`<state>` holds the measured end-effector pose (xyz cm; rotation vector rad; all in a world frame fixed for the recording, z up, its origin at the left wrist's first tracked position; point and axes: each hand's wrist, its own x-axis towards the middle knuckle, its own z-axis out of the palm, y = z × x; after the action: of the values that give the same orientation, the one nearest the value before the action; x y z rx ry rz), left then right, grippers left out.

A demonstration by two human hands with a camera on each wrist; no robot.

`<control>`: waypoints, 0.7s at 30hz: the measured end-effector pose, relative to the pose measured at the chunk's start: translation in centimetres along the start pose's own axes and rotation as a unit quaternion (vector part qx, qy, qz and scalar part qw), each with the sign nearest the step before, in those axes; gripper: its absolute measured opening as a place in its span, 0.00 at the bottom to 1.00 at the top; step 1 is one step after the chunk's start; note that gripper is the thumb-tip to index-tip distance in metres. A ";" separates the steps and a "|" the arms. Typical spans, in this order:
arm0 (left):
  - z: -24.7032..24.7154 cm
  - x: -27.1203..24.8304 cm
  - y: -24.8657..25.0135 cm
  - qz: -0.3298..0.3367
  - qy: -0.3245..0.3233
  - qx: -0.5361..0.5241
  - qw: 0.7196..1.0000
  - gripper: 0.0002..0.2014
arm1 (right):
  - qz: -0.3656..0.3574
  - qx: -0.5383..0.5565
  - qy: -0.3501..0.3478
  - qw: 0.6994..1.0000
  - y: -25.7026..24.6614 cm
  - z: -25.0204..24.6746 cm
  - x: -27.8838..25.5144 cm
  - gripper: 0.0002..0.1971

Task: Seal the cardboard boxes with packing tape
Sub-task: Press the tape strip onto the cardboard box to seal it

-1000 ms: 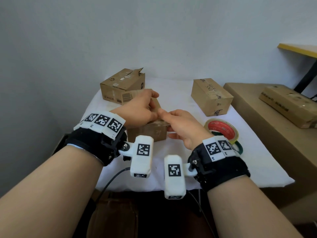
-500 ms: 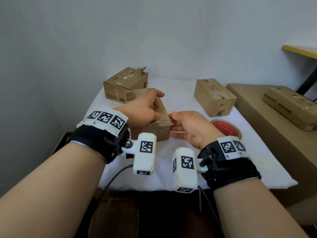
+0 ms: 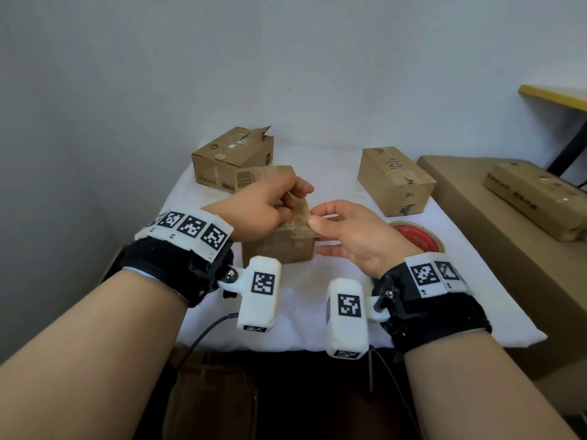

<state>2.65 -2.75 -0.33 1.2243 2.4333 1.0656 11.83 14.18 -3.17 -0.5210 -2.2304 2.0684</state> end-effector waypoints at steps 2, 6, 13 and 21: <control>-0.1 -0.5 -0.3 0.008 0.020 0.004 1.000 0.19 | -0.011 0.001 0.003 1.000 -0.2 -0.3 -0.1 0.05; 0.0 -0.7 -1.9 0.017 0.084 0.100 0.991 0.13 | -0.071 -0.020 0.050 0.996 -0.6 0.0 -0.1 0.02; 0.2 -1.2 -2.1 0.013 0.050 0.108 0.993 0.17 | -0.121 -0.096 0.050 0.987 -0.6 1.3 0.4 0.03; 0.3 -0.5 -2.1 0.009 0.081 0.019 0.996 0.11 | -0.113 -0.123 0.041 0.985 -0.5 0.9 0.4 0.04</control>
<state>1.85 -3.75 -2.06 1.2166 2.5793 1.1711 11.13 13.36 -2.85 -0.3382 -2.3838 1.6465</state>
